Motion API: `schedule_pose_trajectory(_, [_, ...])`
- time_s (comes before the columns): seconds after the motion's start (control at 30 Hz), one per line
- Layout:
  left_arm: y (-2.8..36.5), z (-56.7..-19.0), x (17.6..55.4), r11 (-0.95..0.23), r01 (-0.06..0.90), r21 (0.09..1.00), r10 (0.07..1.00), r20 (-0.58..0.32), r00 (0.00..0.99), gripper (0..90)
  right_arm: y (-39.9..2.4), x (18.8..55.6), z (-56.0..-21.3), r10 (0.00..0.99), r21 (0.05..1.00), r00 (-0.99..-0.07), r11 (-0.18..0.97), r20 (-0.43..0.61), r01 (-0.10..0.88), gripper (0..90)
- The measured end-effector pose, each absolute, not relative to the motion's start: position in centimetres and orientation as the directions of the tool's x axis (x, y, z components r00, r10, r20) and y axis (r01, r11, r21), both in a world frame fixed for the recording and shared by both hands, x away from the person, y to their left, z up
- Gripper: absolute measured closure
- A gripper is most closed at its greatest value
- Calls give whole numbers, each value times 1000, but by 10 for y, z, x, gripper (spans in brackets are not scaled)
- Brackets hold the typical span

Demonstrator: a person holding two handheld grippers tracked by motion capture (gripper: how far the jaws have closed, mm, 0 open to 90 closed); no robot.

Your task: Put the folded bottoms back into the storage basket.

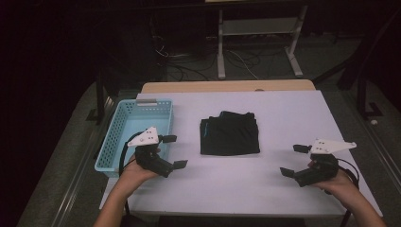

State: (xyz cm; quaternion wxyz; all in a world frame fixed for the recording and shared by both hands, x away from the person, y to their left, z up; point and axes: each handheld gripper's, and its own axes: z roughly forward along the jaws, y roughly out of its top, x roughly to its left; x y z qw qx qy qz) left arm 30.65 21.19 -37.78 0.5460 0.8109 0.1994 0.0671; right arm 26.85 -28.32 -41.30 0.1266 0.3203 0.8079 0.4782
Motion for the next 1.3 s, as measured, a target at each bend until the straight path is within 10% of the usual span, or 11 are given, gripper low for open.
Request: schedule_pose_trajectory(1.3, [212,-380,310,-314,286,905,383,-155,911,0,-255,278,-405,584,859,-803,345,118,377,0])
